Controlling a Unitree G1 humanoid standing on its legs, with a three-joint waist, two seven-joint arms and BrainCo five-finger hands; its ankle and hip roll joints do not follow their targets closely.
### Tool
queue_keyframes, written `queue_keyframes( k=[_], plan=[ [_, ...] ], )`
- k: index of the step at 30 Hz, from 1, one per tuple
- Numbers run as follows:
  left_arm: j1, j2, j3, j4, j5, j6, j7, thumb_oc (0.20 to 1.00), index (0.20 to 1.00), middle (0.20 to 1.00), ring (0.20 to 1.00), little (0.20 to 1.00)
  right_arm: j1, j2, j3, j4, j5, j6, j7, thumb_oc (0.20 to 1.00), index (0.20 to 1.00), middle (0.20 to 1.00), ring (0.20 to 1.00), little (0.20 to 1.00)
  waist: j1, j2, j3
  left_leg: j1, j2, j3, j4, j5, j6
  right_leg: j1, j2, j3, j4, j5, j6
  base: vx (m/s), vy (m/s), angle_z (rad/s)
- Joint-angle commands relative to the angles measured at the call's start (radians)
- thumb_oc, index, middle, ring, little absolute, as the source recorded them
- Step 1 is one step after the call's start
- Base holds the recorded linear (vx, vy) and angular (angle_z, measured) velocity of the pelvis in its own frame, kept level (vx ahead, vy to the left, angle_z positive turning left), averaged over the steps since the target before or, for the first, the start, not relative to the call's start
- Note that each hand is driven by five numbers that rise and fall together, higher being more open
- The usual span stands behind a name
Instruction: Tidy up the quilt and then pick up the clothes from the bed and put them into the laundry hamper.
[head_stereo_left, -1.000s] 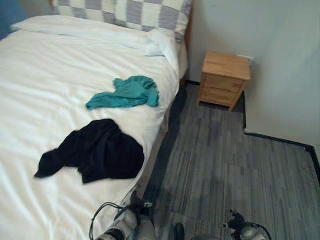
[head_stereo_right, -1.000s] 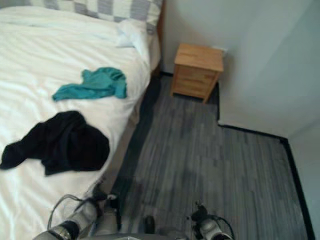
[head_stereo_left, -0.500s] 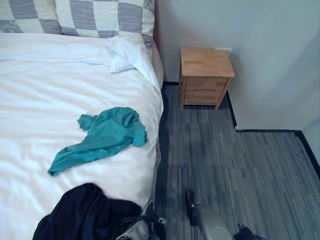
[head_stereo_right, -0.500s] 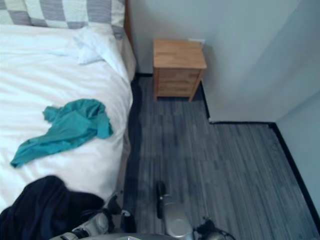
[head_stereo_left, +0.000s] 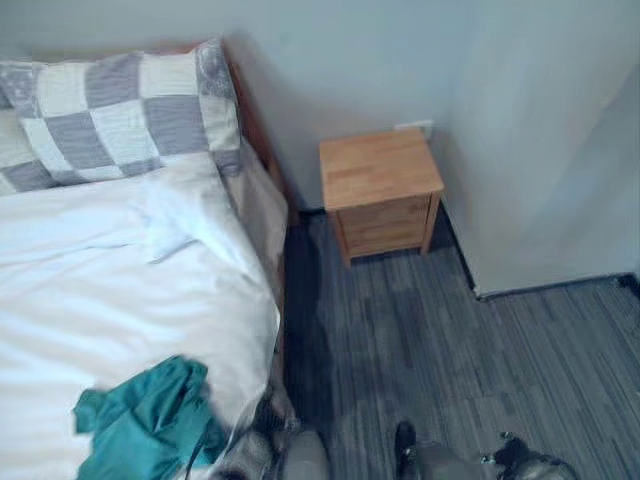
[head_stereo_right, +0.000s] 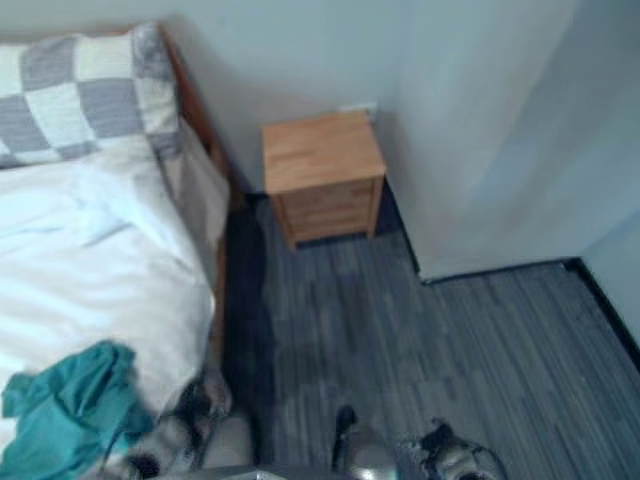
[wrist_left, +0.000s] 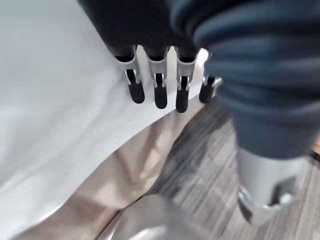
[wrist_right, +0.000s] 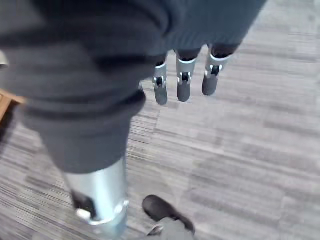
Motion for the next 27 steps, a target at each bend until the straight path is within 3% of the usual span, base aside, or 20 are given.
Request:
queue_keyframes(
  k=[1, 4, 5, 6, 7, 8, 10, 12, 13, 14, 15, 16, 19, 20, 22, 23, 24, 25, 26, 27],
  plan=[
    [-0.008, -0.004, -0.026, 0.011, 0.003, 0.005, 0.005, 1.000, 1.000, 1.000, 1.000, 1.000, 0.010, 0.059, -0.023, 0.008, -0.017, 0.001, -0.009, 1.000, 1.000, 1.000, 1.000, 1.000, 0.020, -0.054, -0.008, 0.107, -0.098, 0.244, -0.094, 0.059, 0.029, 0.134, -0.050, -0.041, -0.040, -0.112, 0.133, 0.55, 0.126, 0.43],
    [0.009, -0.013, -0.012, 0.023, -0.020, 0.010, 0.002, 1.000, 1.000, 1.000, 1.000, 1.000, 0.018, 0.068, -0.035, 0.013, -0.014, 0.003, -0.010, 1.000, 1.000, 1.000, 1.000, 1.000, 0.037, -0.075, -0.027, 0.114, -0.169, 0.194, -0.074, 0.017, 0.080, 0.112, -0.087, -0.084, 0.155, -0.092, 0.169, 0.40, 0.136, 0.56],
    [0.015, -0.018, 0.018, 0.042, -0.050, 0.019, 0.000, 1.000, 1.000, 1.000, 1.000, 1.000, 0.019, 0.079, -0.057, 0.017, -0.004, 0.010, -0.004, 1.000, 1.000, 1.000, 1.000, 1.000, 0.038, -0.072, -0.023, 0.159, -0.193, 0.162, -0.093, -0.002, 0.131, 0.048, -0.121, -0.088, 0.390, 0.029, 0.230, 0.44, 0.189, 1.03],
    [0.015, -0.018, 0.018, 0.042, -0.050, 0.019, 0.000, 1.000, 1.000, 1.000, 1.000, 1.000, 0.019, 0.079, -0.057, 0.017, -0.004, 0.010, -0.004, 1.000, 1.000, 1.000, 1.000, 1.000, 0.038, -0.073, -0.023, 0.159, -0.194, 0.162, -0.093, -0.001, 0.132, 0.046, -0.123, -0.088, 0.392, 0.028, 0.230, 0.41, 0.151, 1.05],
    [0.018, -0.018, 0.032, 0.043, -0.073, 0.023, 0.005, 1.000, 1.000, 1.000, 1.000, 1.000, 0.011, 0.078, -0.065, -0.001, 0.009, 0.008, -0.006, 1.000, 1.000, 1.000, 1.000, 1.000, 0.031, -0.066, -0.009, 0.192, -0.200, 0.143, -0.112, -0.012, 0.150, -0.021, -0.127, -0.061, 0.533, 0.093, 0.238, 0.42, 0.022, 1.54],
    [0.016, -0.014, 0.056, 0.050, -0.110, 0.018, 0.014, 1.000, 1.000, 1.000, 1.000, 1.000, -0.005, 0.078, -0.067, -0.017, 0.015, 0.004, -0.007, 1.000, 1.000, 1.000, 1.000, 1.000, 0.023, -0.045, 0.011, 0.257, -0.195, 0.065, -0.162, -0.015, 0.154, -0.136, -0.100, -0.007, 0.635, 0.059, 0.219, 0.42, 0.019, 1.53],
    [0.017, -0.009, 0.057, 0.050, -0.114, 0.015, 0.012, 1.000, 1.000, 1.000, 1.000, 1.000, -0.007, 0.076, -0.063, -0.017, 0.014, 0.003, -0.005, 1.000, 1.000, 1.000, 1.000, 1.000, 0.018, -0.040, 0.015, 0.273, -0.191, 0.021, -0.174, -0.014, 0.146, -0.162, -0.087, 0.008, 0.577, 0.039, 0.205, 0.46, -0.147, 1.87],
    [0.015, 0.016, 0.052, 0.051, -0.115, 0.000, 0.015, 1.000, 1.000, 1.000, 1.000, 1.000, -0.012, 0.064, -0.044, -0.037, 0.009, -0.002, -0.007, 1.000, 1.000, 1.000, 1.000, 1.000, -0.001, -0.052, 0.031, 0.300, -0.195, -0.105, -0.159, -0.043, 0.121, -0.170, -0.075, 0.130, 0.248, -0.014, 0.180, 0.54, -0.295, 1.90],
    [0.015, 0.016, 0.052, 0.051, -0.115, 0.000, 0.015, 1.000, 1.000, 1.000, 1.000, 1.000, -0.012, 0.064, -0.044, -0.037, 0.009, -0.002, -0.007, 1.000, 1.000, 1.000, 1.000, 1.000, -0.002, -0.051, 0.031, 0.299, -0.193, -0.106, -0.158, -0.042, 0.121, -0.167, -0.073, 0.128, 0.242, -0.010, 0.180, 0.42, -0.312, 1.91],
    [0.002, 0.033, 0.047, 0.063, -0.103, -0.003, 0.015, 1.000, 1.000, 1.000, 1.000, 1.000, -0.018, 0.058, -0.036, -0.035, 0.008, 0.000, 0.000, 1.000, 1.000, 1.000, 1.000, 1.000, -0.018, -0.067, 0.036, 0.315, -0.200, -0.195, -0.151, -0.072, 0.109, -0.186, -0.078, 0.324, 0.070, 0.039, 0.203, 0.27, -0.206, 1.80],
    [0.001, 0.033, 0.047, 0.063, -0.103, -0.003, 0.015, 1.000, 1.000, 1.000, 1.000, 1.000, -0.019, 0.058, -0.036, -0.035, 0.008, 0.000, 0.000, 1.000, 1.000, 1.000, 1.000, 1.000, -0.017, -0.067, 0.034, 0.312, -0.200, -0.194, -0.151, -0.071, 0.109, -0.188, -0.078, 0.325, 0.067, 0.042, 0.203, 0.51, -0.404, 1.89],
    [-0.003, 0.058, 0.060, 0.084, -0.101, -0.004, 0.019, 1.000, 1.000, 1.000, 1.000, 1.000, -0.004, 0.053, -0.025, -0.028, 0.004, 0.002, 0.016, 1.000, 1.000, 1.000, 1.000, 1.000, -0.003, -0.089, 0.027, 0.325, -0.196, -0.253, -0.137, -0.111, 0.099, -0.181, -0.102, 0.403, -0.018, 0.053, 0.215, 0.36, -0.349, 1.70],
    [0.033, 0.059, 0.095, 0.092, -0.128, -0.005, 0.018, 1.000, 1.000, 1.000, 1.000, 1.000, -0.015, 0.058, -0.016, -0.061, 0.009, 0.000, 0.031, 1.000, 1.000, 1.000, 1.000, 1.000, 0.006, -0.101, 0.027, 0.321, -0.177, -0.270, -0.089, -0.122, 0.072, -0.176, -0.114, 0.341, 0.018, 0.078, 0.217, 0.34, -0.401, 1.61],
    [0.066, 0.061, 0.104, 0.091, -0.152, -0.010, 0.020, 1.000, 1.000, 1.000, 1.000, 1.000, -0.010, 0.042, -0.010, -0.111, 0.003, -0.016, 0.023, 1.000, 1.000, 1.000, 1.000, 1.000, 0.007, -0.103, 0.034, 0.283, -0.163, -0.282, 0.008, -0.134, 0.052, -0.146, -0.116, 0.288, 0.011, 0.073, 0.190, 0.19, -0.339, 1.03],
    [0.078, 0.056, 0.110, 0.074, -0.165, -0.012, 0.023, 1.000, 1.000, 1.000, 1.000, 1.000, -0.024, -0.004, -0.018, -0.188, -0.007, -0.029, 0.002, 1.000, 1.000, 1.000, 1.000, 1.000, 0.003, -0.104, 0.056, 0.199, -0.123, -0.166, 0.118, -0.100, 0.036, -0.090, -0.145, 0.186, -0.009, 0.055, 0.169, 0.12, -0.306, 1.25],
    [0.078, 0.056, 0.110, 0.073, -0.165, -0.012, 0.023, 1.000, 1.000, 1.000, 1.000, 1.000, -0.024, -0.004, -0.018, -0.188, -0.007, -0.029, 0.002, 1.000, 1.000, 1.000, 1.000, 1.000, 0.002, -0.105, 0.053, 0.195, -0.124, -0.167, 0.118, -0.098, 0.036, -0.093, -0.146, 0.185, -0.010, 0.057, 0.169, -0.01, -0.215, 1.60],
    [0.078, 0.063, 0.100, 0.047, -0.143, -0.006, 0.024, 1.000, 1.000, 1.000, 1.000, 1.000, -0.026, -0.054, -0.044, -0.270, -0.011, -0.036, -0.024, 1.000, 1.000, 1.000, 1.000, 1.000, -0.019, -0.104, 0.067, 0.170, -0.044, 0.032, 0.157, -0.080, 0.039, -0.048, -0.159, 0.087, -0.019, 0.029, 0.159, 0.00, -0.183, 1.44],
    [0.079, 0.068, 0.099, 0.033, -0.133, -0.004, 0.023, 1.000, 1.000, 1.000, 1.000, 1.000, -0.020, -0.085, -0.071, -0.321, 0.003, -0.045, -0.032, 1.000, 1.000, 1.000, 1.000, 1.000, -0.038, -0.102, 0.068, 0.169, -0.013, 0.141, 0.170, -0.072, 0.038, -0.029, -0.161, 0.039, -0.021, 0.016, 0.155, 0.00, -0.183, 1.43],
    [0.080, 0.068, 0.098, 0.033, -0.133, -0.004, 0.023, 1.000, 1.000, 1.000, 1.000, 1.000, -0.019, -0.085, -0.071, -0.323, 0.003, -0.044, -0.032, 1.000, 1.000, 1.000, 1.000, 1.000, -0.038, -0.101, 0.069, 0.169, -0.012, 0.140, 0.172, -0.073, 0.037, -0.027, -0.160, 0.038, -0.022, 0.016, 0.155, 0.07, -0.071, 1.56],
    [0.090, 0.072, 0.101, 0.022, -0.123, -0.003, 0.020, 1.000, 1.000, 1.000, 1.000, 1.000, 0.001, -0.110, -0.102, -0.392, 0.018, -0.052, -0.034, 1.000, 1.000, 1.000, 1.000, 1.000, -0.056, -0.095, 0.065, 0.179, 0.015, 0.232, 0.170, -0.083, 0.023, -0.002, -0.162, -0.011, -0.016, -0.015, 0.161, 0.07, 0.005, 1.69]
  ],
)
